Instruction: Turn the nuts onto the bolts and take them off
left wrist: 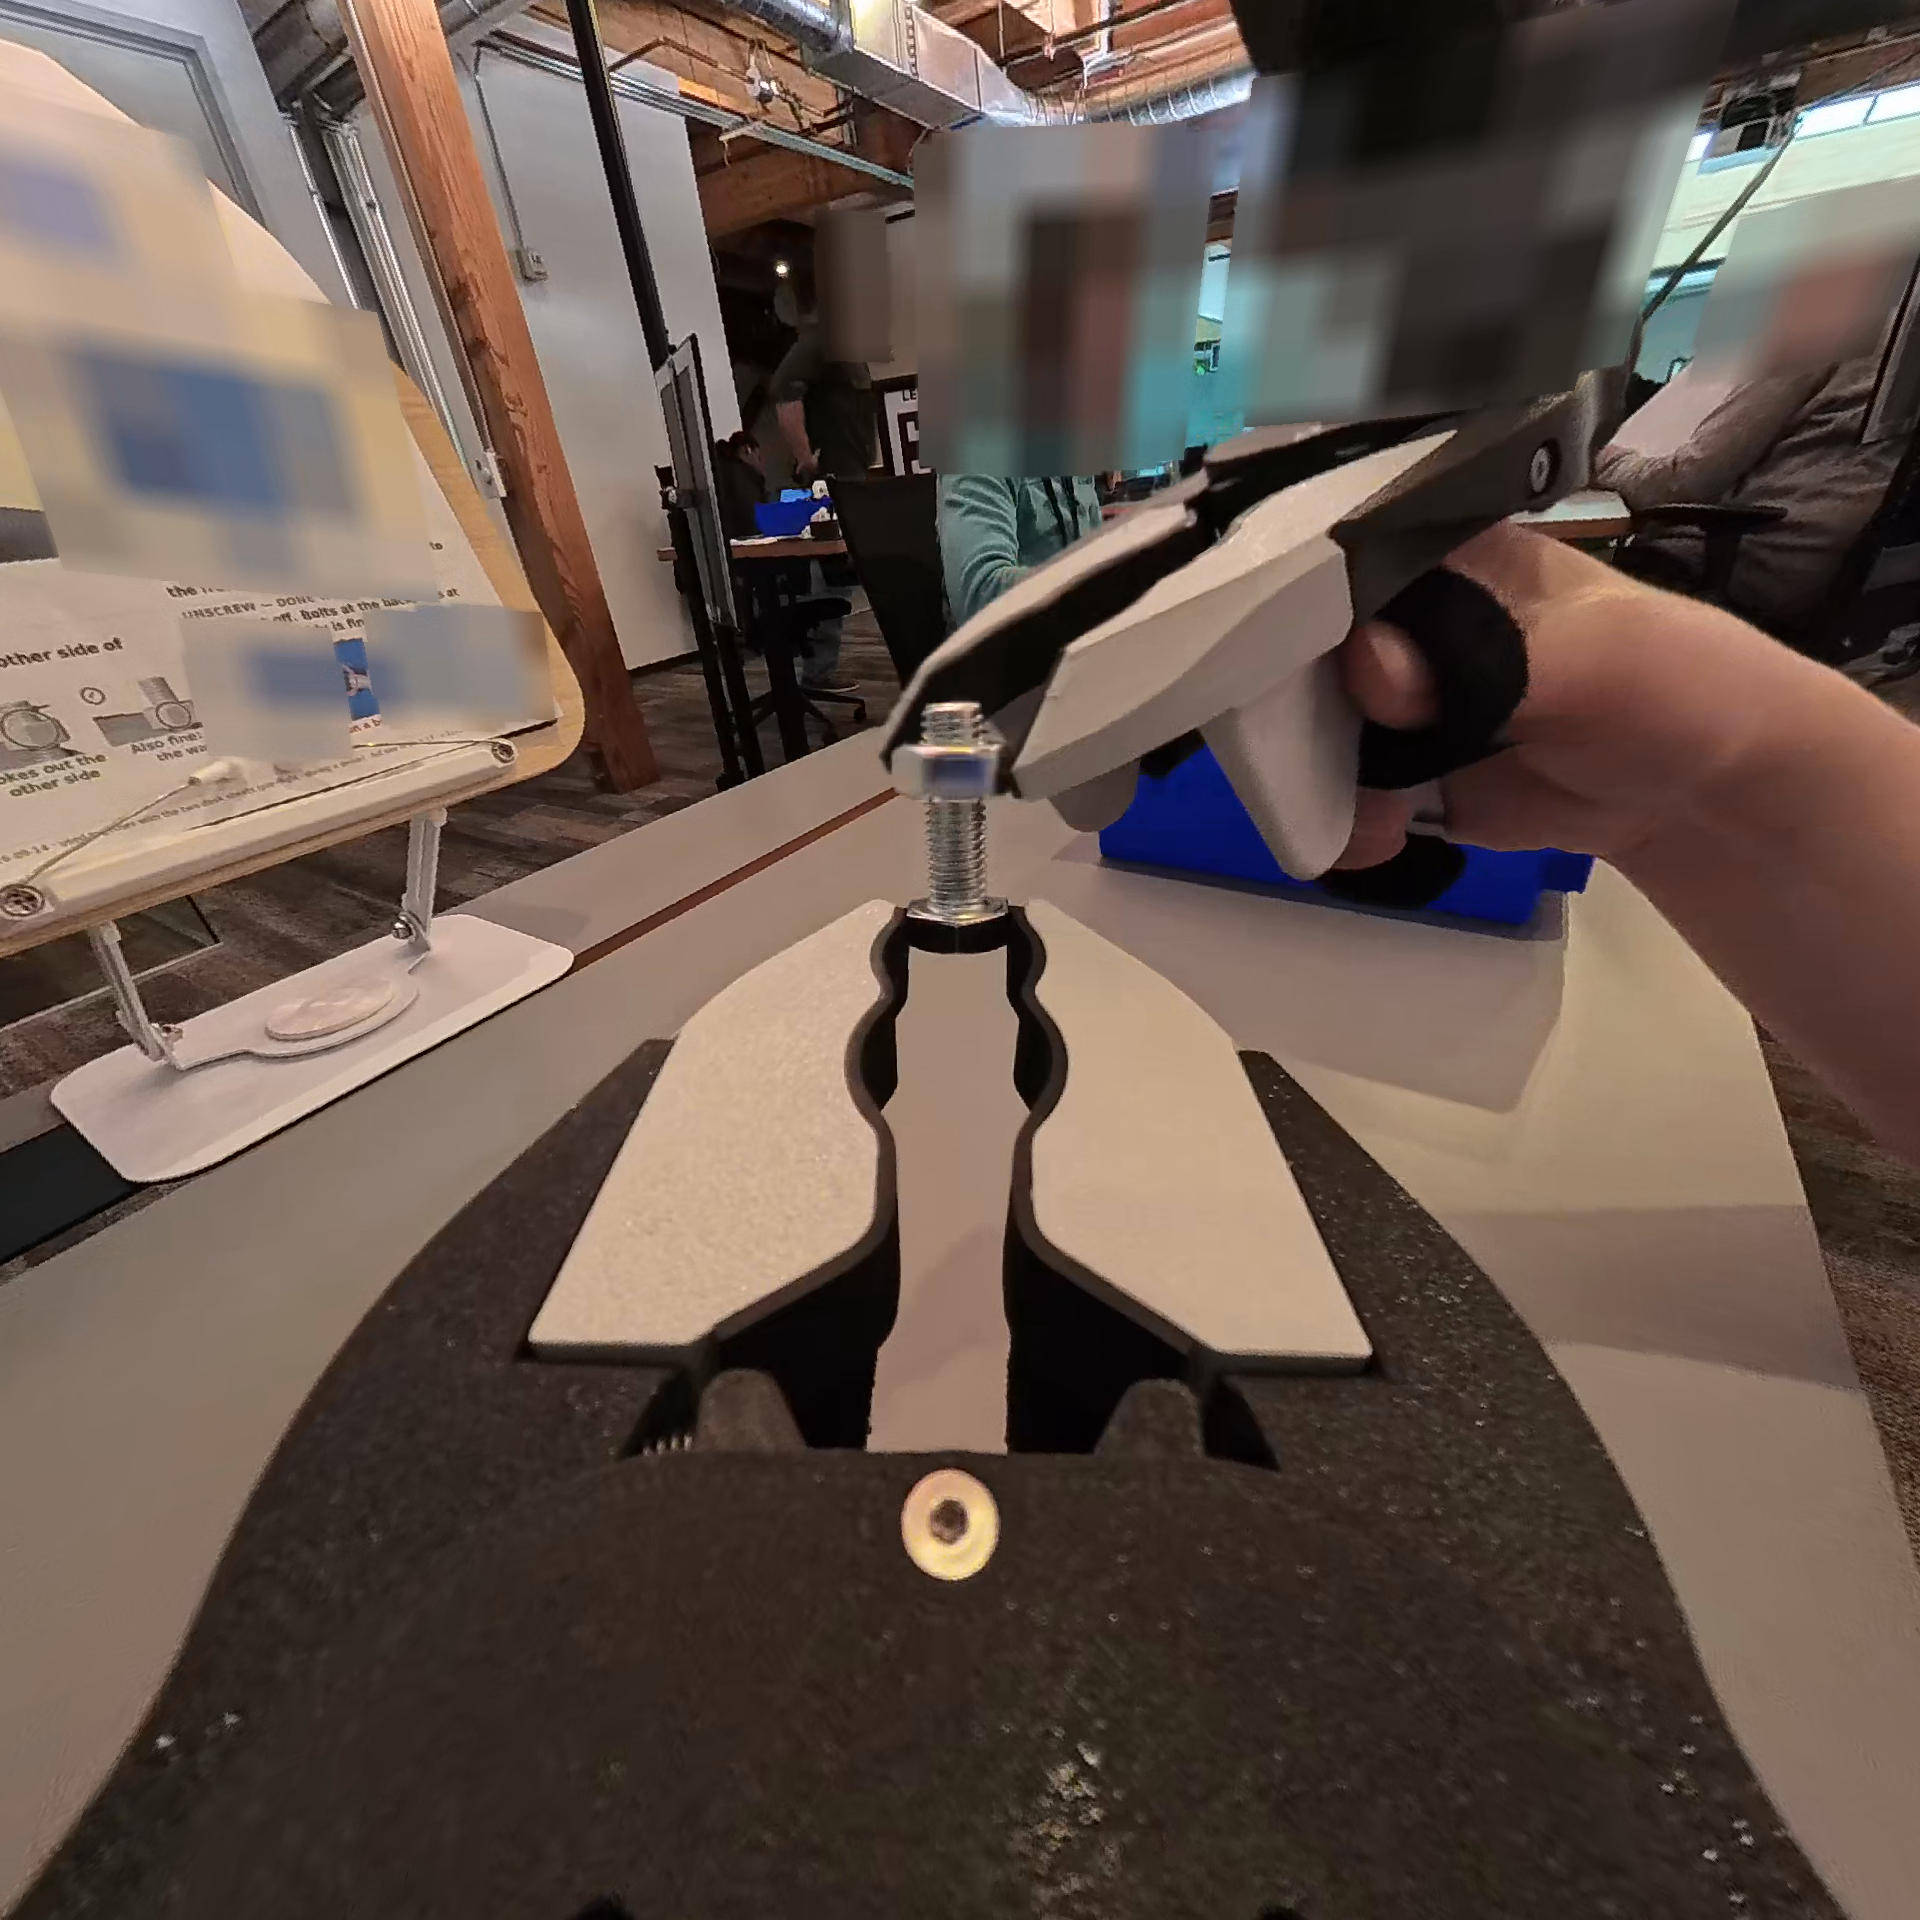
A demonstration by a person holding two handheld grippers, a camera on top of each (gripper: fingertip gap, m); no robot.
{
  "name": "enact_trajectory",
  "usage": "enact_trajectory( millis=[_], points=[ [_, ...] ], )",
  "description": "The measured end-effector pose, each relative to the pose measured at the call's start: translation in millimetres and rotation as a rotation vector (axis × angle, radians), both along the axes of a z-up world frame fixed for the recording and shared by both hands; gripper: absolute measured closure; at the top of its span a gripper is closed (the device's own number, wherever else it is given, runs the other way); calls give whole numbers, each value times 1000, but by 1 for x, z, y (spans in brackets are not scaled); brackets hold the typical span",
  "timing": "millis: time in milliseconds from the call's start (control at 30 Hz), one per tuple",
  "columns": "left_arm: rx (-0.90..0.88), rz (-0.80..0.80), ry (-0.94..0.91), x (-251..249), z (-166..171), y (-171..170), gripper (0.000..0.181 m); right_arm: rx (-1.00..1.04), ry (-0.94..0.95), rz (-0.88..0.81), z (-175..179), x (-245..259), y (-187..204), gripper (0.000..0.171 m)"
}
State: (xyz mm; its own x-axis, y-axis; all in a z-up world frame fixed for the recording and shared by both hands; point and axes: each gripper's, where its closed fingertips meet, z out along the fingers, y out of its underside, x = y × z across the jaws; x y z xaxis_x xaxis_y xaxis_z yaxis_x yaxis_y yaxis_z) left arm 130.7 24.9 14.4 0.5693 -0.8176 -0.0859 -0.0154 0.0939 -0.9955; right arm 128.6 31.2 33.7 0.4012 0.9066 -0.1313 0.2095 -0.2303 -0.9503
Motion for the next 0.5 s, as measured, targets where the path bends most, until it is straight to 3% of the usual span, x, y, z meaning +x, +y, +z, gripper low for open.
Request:
enact_trajectory(
  millis=[67, 267, 500],
  points=[
    [-6, -6, -22, -2, 3, 0, 164, -8, 35, -47, 0, 14, 7, 139],
    [-3, -6, -2, 0, 1, 0, 163, 2, 93, 36, 11, -1, -11, 132],
    [1, 2, 2, 0, 0, 0, 164, -28, 35, -19, -2, 7, 4, 129]
  ],
)
